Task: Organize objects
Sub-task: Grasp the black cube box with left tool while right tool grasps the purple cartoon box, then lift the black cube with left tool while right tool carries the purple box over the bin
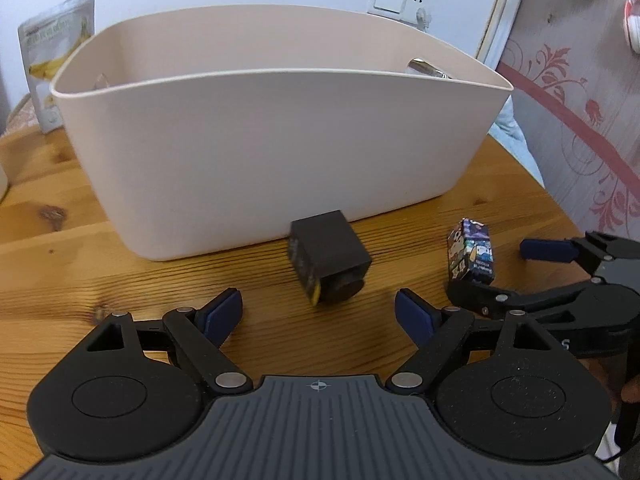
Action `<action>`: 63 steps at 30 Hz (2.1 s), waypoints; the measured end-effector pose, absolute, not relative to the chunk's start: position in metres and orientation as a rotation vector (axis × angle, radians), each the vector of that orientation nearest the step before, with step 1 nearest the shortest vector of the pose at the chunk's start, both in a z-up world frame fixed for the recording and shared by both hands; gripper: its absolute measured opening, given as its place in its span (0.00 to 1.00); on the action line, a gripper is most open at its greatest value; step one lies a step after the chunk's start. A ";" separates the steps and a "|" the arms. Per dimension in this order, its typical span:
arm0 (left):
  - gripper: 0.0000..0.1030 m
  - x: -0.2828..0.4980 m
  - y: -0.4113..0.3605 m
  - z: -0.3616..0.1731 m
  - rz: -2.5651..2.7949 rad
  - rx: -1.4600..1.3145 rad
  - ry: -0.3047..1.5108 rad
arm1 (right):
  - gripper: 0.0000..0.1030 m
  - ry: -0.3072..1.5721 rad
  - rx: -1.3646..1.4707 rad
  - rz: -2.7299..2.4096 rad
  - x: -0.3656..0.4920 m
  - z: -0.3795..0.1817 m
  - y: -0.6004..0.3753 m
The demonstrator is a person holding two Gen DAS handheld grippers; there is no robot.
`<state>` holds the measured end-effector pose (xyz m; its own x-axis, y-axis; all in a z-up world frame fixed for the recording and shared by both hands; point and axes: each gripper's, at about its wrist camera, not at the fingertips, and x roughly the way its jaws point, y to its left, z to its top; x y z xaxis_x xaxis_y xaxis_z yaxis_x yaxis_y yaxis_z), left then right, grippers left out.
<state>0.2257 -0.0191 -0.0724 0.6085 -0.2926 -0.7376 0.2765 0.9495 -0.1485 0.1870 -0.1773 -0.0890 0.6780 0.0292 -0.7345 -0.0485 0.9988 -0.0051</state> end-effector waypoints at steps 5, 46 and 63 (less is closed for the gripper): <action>0.83 0.229 -0.024 -0.075 -0.313 -0.033 0.834 | 0.94 0.832 -0.031 0.060 0.188 -0.087 -0.179; 0.32 0.222 0.012 -0.070 -0.195 -0.165 0.772 | 0.49 0.761 -0.004 0.072 0.184 -0.081 -0.171; 0.32 0.189 0.033 -0.046 -0.201 -0.146 0.722 | 0.49 0.676 -0.024 0.084 0.150 -0.048 -0.167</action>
<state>0.1888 0.0331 -0.0458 0.7328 -0.2320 -0.6397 0.1318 0.9707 -0.2010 0.1503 -0.1667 -0.0479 0.7765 0.0703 -0.6262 -0.0857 0.9963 0.0055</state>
